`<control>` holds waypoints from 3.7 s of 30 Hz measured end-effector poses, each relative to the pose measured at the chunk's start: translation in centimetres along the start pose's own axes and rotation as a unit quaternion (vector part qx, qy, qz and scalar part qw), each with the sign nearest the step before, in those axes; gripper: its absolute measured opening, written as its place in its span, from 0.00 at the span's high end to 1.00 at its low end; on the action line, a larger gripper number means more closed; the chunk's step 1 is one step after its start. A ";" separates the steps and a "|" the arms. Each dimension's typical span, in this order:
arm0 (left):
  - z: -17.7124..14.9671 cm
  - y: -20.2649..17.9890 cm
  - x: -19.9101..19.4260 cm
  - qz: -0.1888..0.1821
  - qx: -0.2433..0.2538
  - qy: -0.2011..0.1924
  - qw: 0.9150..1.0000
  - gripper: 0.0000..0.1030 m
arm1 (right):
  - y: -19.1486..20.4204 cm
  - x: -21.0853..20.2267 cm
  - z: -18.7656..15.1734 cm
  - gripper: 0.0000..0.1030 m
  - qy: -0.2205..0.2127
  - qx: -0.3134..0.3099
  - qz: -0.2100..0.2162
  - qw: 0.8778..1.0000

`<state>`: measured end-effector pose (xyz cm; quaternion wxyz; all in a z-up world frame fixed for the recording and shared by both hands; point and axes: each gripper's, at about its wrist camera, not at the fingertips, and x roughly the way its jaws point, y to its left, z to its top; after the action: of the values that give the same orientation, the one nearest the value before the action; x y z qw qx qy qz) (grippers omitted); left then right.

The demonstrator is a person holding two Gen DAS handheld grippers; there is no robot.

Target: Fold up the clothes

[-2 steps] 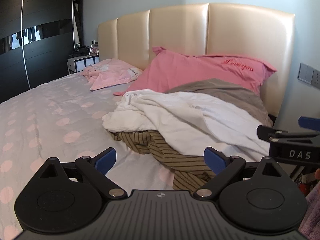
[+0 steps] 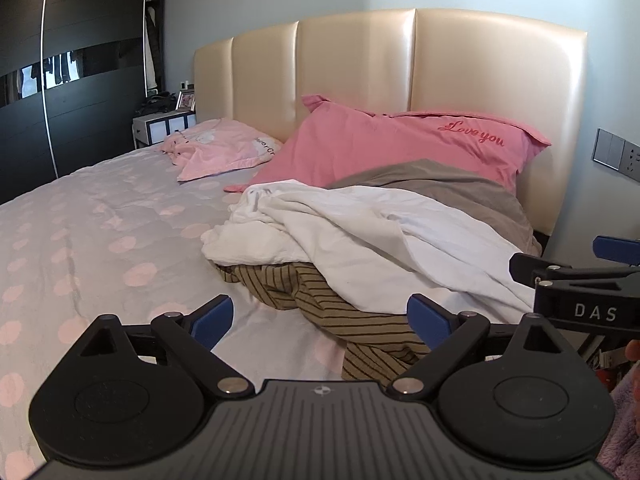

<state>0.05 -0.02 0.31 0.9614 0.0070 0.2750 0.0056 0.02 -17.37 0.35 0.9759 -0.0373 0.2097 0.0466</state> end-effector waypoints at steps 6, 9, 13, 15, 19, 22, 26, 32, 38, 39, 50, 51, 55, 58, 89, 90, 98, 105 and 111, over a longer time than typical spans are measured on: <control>0.4 0.0 -0.2 0.006 -0.010 -0.014 1.000 0.08 | 0.1 0.2 -0.1 0.01 0.001 -0.003 0.002 1.000; 0.3 -0.1 -0.7 0.018 -0.007 -0.023 1.000 0.08 | 0.0 0.5 -0.3 0.01 0.000 -0.002 0.003 1.000; 0.3 -0.1 -0.7 0.012 -0.004 -0.022 1.000 0.08 | 0.0 0.6 -0.3 0.01 0.002 -0.002 0.002 1.000; 0.4 -0.1 -0.7 0.007 -0.004 -0.021 1.000 0.08 | 0.0 0.4 -0.2 0.01 0.003 -0.002 0.002 1.000; 0.2 -0.1 -0.5 0.008 -0.003 -0.014 1.000 0.08 | 0.0 0.5 -0.2 0.01 0.003 -0.001 0.002 1.000; 0.0 -0.1 -0.6 0.008 0.000 -0.016 1.000 0.08 | -0.1 0.4 -0.2 0.01 0.002 -0.001 0.002 1.000; -0.1 -0.2 -0.6 0.009 0.001 -0.016 1.000 0.08 | -0.1 0.3 -0.2 0.01 0.002 -0.001 0.003 1.000; -0.2 -0.2 -0.7 0.012 0.004 -0.019 1.000 0.08 | 0.1 0.4 -0.3 0.01 0.002 -0.002 0.004 1.000; -0.1 -0.1 -0.9 0.017 0.004 -0.022 1.000 0.08 | 0.1 0.4 -0.3 0.01 0.002 -0.001 0.005 1.000; -0.1 -0.1 -0.9 0.018 0.004 -0.023 1.000 0.08 | 0.1 0.3 -0.3 0.01 0.003 -0.001 0.006 1.000; 0.0 -0.2 -1.2 0.014 0.006 -0.022 1.000 0.08 | 0.1 0.2 -0.3 0.01 0.003 -0.001 0.008 1.000; -0.1 -0.2 -1.2 0.014 0.006 -0.022 1.000 0.08 | 0.1 0.3 -0.3 0.01 0.003 -0.001 0.008 1.000; -0.1 -0.1 -1.1 0.012 0.006 -0.019 1.000 0.08 | 0.0 0.2 -0.2 0.01 0.004 -0.001 0.008 1.000; -0.1 -0.3 -1.1 0.012 0.006 -0.018 1.000 0.08 | 0.1 0.2 -0.2 0.01 0.005 -0.001 0.009 1.000; 0.2 2.1 0.4 0.016 -0.001 0.006 1.000 0.08 | 2.2 2.4 3.1 0.02 0.029 -0.024 0.101 0.994; 0.3 2.4 0.6 0.016 -0.003 0.008 1.000 0.08 | 2.5 3.0 3.5 0.05 0.035 -0.030 0.107 0.993; 1.3 4.9 2.6 0.019 -0.021 0.015 0.999 0.08 | 4.1 10.0 5.9 0.15 0.071 -0.068 0.114 0.989; 0.9 6.6 4.2 0.030 -0.023 0.030 0.999 0.08 | 4.1 18.3 5.7 0.37 0.125 -0.054 0.102 0.985; -0.2 8.3 5.4 0.044 -0.028 0.053 0.997 0.08 | 4.9 22.7 4.6 0.47 0.149 -0.057 0.095 0.983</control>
<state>4.47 8.38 -2.57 0.9442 -0.0086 0.3246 0.0557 22.00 -10.42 -5.07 0.9210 -0.0793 0.3527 0.1451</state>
